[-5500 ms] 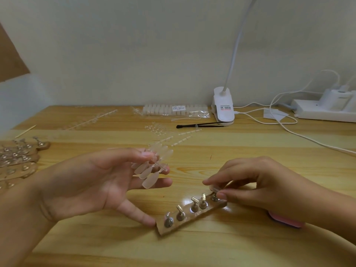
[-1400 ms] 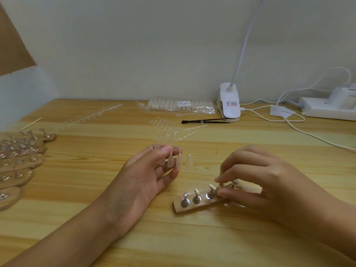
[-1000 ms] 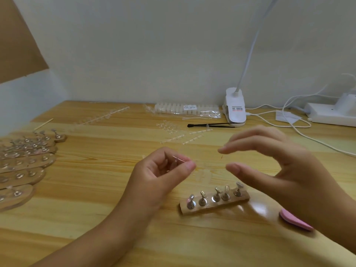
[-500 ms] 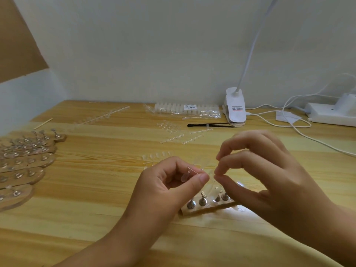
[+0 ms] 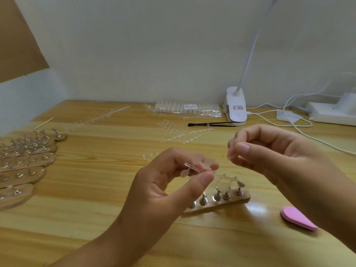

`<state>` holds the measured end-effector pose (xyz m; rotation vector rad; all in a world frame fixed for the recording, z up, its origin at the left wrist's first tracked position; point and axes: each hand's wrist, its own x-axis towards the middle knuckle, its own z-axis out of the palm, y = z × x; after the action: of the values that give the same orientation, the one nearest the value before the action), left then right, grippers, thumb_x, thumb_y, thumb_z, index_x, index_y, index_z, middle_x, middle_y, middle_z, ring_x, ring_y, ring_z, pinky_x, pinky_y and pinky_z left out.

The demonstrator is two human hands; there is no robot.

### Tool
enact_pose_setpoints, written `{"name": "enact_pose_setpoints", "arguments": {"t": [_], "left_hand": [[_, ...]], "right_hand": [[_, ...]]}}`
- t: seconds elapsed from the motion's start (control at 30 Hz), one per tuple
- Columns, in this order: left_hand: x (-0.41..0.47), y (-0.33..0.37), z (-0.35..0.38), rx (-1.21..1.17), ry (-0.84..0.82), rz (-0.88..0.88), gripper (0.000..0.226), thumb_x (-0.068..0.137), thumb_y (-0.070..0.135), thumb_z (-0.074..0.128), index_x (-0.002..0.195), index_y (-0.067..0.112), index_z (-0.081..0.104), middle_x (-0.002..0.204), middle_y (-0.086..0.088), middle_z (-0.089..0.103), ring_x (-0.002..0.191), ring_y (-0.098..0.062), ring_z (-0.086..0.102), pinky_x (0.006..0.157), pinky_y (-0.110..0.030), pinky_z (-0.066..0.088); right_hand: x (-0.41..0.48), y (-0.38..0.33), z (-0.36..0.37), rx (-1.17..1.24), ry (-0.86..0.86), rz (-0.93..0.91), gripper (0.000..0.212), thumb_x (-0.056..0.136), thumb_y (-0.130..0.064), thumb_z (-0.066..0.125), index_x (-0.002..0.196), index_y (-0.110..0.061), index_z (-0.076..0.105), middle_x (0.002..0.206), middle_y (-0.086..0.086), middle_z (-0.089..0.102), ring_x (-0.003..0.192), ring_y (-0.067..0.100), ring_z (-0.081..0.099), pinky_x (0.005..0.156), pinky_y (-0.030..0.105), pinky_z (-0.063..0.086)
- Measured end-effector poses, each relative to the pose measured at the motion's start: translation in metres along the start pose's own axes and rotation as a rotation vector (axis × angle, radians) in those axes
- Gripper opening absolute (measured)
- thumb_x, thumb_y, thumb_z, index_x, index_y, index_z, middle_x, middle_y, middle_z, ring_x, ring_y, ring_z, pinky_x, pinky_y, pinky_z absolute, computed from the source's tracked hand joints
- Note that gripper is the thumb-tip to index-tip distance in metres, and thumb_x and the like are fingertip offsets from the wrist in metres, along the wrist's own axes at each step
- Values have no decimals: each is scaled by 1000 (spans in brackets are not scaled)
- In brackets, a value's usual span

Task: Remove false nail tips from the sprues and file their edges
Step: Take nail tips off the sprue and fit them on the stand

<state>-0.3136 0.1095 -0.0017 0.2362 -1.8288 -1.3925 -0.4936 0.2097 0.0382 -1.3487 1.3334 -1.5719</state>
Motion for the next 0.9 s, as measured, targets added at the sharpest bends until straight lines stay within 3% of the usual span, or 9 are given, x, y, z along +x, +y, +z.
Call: {"name": "enact_pose_setpoints", "arguments": {"t": [0.1,0.2,0.27,0.33,0.4,0.53,0.73,0.8,0.9], "left_hand": [[2,5,0,-107,-59,-65,2,88,25,67,87,26,65,111,1,75,103,-21,71,83,-25,56],[5,7,1,-170,-88,-114,2,87,23,65,86,25,65,108,-2,76,100,-21,72,83,-22,55],[6,7,1,-214,-82,-153,0,85,23,66,85,24,66,102,-4,77,100,-22,73,82,-19,53],[7,6,1,-242,-80,-184,1,83,25,66,84,26,66,103,-5,77,99,-22,73,82,-18,53],[7,6,1,-244,-87,-190,1,83,27,66,84,28,67,106,-6,76,97,-22,73,81,-18,53],[7,3,1,-272,-72,-212,2,82,29,68,84,29,68,101,-11,77,96,-25,73,80,-21,54],[10,-4,-4,-280,16,-274,10,77,34,72,81,25,71,103,-37,63,91,-30,72,81,-28,57],[10,-5,-4,-287,5,-273,10,78,34,72,83,24,71,100,-33,65,89,-27,72,82,-28,57],[10,-6,-5,-292,-2,-268,9,79,33,71,82,24,71,82,-12,68,81,-19,72,80,-26,56]], "right_hand": [[-2,0,-1,-105,37,-25,15,69,-32,77,79,-20,73,79,4,71,75,22,66,73,25,54],[-4,3,2,-206,35,-79,18,70,-33,71,82,-20,70,76,-1,69,68,9,63,68,17,51],[-4,8,2,-357,51,-158,12,80,-31,77,80,-22,69,80,-4,68,76,13,65,77,19,52],[-4,13,1,-489,72,-255,8,82,-31,72,84,-25,66,83,-8,67,82,16,66,81,22,52],[-4,15,1,-573,77,-346,10,83,-31,61,89,-23,64,84,-9,65,85,17,64,80,27,52],[-2,17,-1,-644,60,-425,13,86,-30,61,91,-18,66,88,-8,65,86,18,62,75,33,50],[0,18,-4,-663,37,-446,21,87,-30,63,100,-17,72,96,-9,68,92,13,65,79,19,48],[-1,18,-5,-662,26,-448,20,87,-29,63,101,-17,72,97,-10,68,94,12,66,81,19,49],[-1,19,-6,-639,-5,-430,22,86,-30,64,103,-18,72,99,-13,68,96,13,66,82,22,51]]}}
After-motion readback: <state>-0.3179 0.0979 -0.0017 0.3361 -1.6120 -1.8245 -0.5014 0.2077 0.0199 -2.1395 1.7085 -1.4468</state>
